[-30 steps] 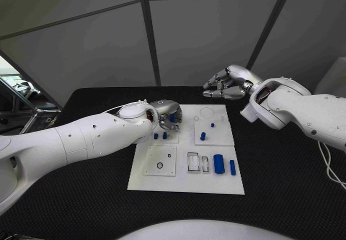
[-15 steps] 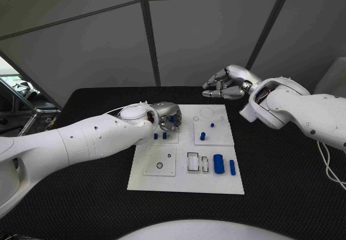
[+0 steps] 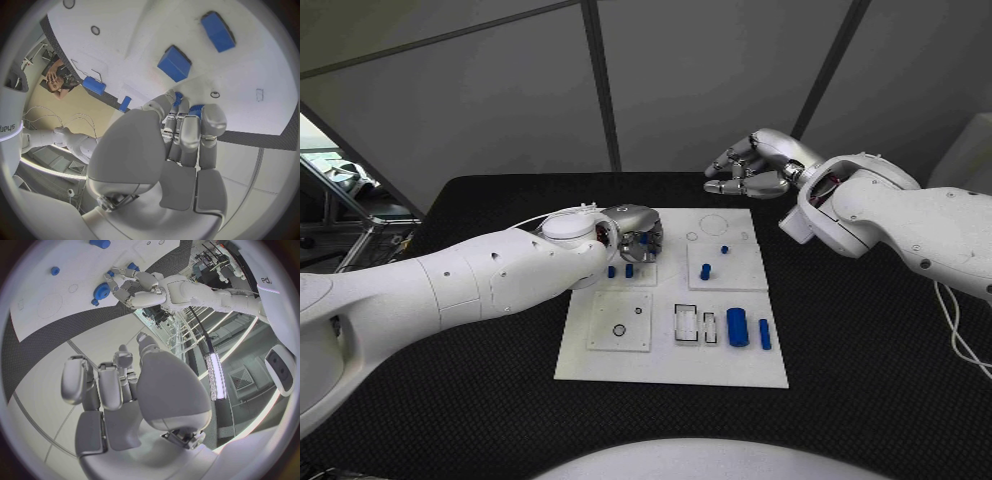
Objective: Assemble the parts on the task board
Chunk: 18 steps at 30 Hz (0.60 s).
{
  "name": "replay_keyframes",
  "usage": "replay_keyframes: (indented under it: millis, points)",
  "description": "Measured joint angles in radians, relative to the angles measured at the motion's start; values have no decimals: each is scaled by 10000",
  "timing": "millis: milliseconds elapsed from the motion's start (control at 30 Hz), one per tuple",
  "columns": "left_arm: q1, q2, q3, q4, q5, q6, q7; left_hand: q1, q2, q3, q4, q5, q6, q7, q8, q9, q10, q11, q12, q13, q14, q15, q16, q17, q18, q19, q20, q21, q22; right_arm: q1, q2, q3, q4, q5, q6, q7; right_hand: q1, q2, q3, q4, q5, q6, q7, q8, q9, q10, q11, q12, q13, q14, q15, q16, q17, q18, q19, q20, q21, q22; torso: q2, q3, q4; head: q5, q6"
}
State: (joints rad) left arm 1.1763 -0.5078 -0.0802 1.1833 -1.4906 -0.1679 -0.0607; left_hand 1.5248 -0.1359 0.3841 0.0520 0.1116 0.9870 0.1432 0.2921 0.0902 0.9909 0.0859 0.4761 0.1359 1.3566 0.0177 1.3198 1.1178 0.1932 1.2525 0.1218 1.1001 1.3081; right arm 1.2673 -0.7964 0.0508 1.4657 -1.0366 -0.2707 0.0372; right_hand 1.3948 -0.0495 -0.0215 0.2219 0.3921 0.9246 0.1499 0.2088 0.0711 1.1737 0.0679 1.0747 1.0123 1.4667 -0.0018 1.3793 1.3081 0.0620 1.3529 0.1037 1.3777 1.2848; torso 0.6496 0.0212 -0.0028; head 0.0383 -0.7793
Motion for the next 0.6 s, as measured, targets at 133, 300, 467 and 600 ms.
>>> replay_keyframes:
  millis: [133, 300, 467, 600]
  points:
    - [5, 14, 6, -40, 0, 26, 0, -36, -37, 167, -84, -10, 31, 31, -55, -20, 78, -3, -52, -42, 24, -24, 47, -12, 2, 73, 0, 80, 0, 0, 1, 0, 1, -5, 0, 1, 0, 0, 0, 0, 0, 0, 0, 0, 0, 0, 0, 0, 0, 0, 0, 0, -1, 1, 0, 0, 0, 0, 0, -2, -3, -18, -6]
    - [12, 14, 10, -70, 0, 31, 20, -37, -37, 427, -200, -12, 172, -8, -97, -40, 216, -38, -114, -89, 36, -36, 126, -74, 1, 126, -55, 157, -1, 0, 2, 0, 3, -10, 0, 1, 0, 0, 0, 0, 0, 0, 0, 0, 0, 0, 0, 0, 0, 0, 0, 0, -1, 0, 0, 0, 0, -1, -3, -2, -3, -29, -7]
    - [5, -87, 8, 2, 20, 14, 63, -37, -37, 606, -298, -16, 319, -9, -158, -40, 391, -69, -195, -126, 36, -36, 126, -135, 1, 126, -55, 156, -1, 0, 5, 0, 5, -15, -1, 3, 0, 0, 0, 0, 41, 0, 0, 0, 0, 0, 0, 0, 0, 0, 0, 0, -2, 0, 0, 0, 0, -1, -7, -4, 6, -21, 28]
    - [-34, -309, 107, 222, 63, 0, 86, -37, -37, 658, -328, -19, 335, -23, -158, -39, 427, -36, -213, -131, 70, -70, 126, -187, 2, 126, -55, 156, -2, -1, 6, 0, -1, -17, -1, 5, 0, 0, 0, 0, 49, 0, 0, 0, 0, 0, 0, 0, 0, 0, 0, 0, -2, 0, 0, 0, 0, -1, -15, -5, 13, -3, 57]
